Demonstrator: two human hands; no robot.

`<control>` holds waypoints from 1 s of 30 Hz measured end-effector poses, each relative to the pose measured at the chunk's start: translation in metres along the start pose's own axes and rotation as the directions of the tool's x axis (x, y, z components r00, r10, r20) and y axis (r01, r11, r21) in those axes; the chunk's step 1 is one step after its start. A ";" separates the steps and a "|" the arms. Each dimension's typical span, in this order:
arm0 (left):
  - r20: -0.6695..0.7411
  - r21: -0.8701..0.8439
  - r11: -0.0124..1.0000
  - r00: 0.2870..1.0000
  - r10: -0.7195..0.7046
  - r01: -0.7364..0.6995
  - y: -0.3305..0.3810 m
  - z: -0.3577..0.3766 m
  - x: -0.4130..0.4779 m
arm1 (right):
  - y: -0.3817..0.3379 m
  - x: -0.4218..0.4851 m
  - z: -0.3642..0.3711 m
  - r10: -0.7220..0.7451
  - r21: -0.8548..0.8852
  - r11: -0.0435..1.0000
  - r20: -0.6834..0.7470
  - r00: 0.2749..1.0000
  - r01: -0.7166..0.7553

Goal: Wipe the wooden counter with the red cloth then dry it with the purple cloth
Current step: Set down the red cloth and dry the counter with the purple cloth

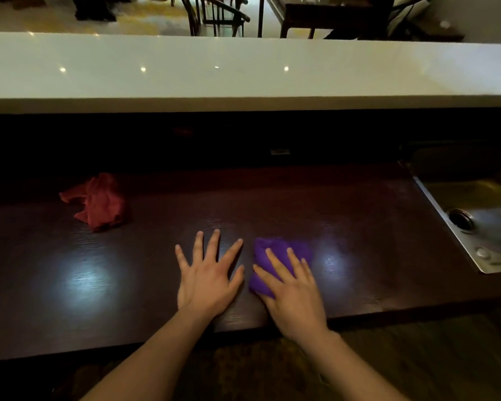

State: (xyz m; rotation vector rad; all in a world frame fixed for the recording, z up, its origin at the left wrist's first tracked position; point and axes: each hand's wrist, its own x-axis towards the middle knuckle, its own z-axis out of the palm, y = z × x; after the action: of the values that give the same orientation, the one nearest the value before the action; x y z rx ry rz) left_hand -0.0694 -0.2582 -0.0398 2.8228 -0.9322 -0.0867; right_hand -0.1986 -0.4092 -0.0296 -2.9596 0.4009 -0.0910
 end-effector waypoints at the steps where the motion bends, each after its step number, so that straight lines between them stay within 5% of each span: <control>1: -0.009 -0.001 1.000 1.000 0.026 -0.026 0.000 -0.001 -0.001 | 0.012 -0.004 -0.004 -0.060 0.022 0.998 0.003 0.998 0.060; 4: -0.029 0.007 0.998 0.998 0.063 -0.063 -0.001 -0.001 -0.004 | 0.079 -0.028 -0.018 -0.075 -0.006 0.997 0.009 0.997 0.075; 8: -0.015 0.028 0.998 0.998 0.053 -0.052 0.002 -0.001 -0.002 | 0.160 -0.044 -0.032 0.274 -0.036 0.961 -0.037 0.961 -0.276; 12: -0.001 0.074 0.995 0.998 0.065 -0.065 0.004 -0.001 -0.001 | 0.143 0.016 -0.034 0.535 -0.026 0.844 -0.035 0.844 -0.536; 14: 0.000 0.069 0.996 0.998 0.064 -0.064 0.003 0.000 -0.002 | 0.092 0.035 -0.020 0.438 -0.010 0.899 -0.038 0.898 -0.438; 17: 0.005 0.047 0.998 0.999 0.052 -0.052 0.002 -0.002 -0.001 | 0.036 0.025 -0.003 0.103 -0.036 0.994 0.008 0.995 -0.102; 20: 0.004 0.043 0.997 0.998 0.060 -0.060 0.002 -0.002 -0.002 | 0.078 0.003 -0.016 -0.011 -0.020 1.000 -0.002 1.000 0.011; 25: 0.008 0.052 0.997 0.998 0.058 -0.058 0.002 0.000 -0.001 | 0.195 -0.037 -0.034 0.363 -0.113 0.926 -0.002 0.932 -0.361; 30: 0.012 0.062 0.997 0.998 0.054 -0.055 0.004 0.000 0.001 | 0.195 0.008 -0.039 0.687 -0.051 0.725 -0.020 0.727 -0.687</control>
State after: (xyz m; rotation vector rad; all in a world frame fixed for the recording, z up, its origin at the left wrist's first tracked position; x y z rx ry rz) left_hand -0.0714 -0.2620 -0.0394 2.8539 -1.0311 -0.0669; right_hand -0.2449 -0.6022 -0.0218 -2.6407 1.4878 0.0119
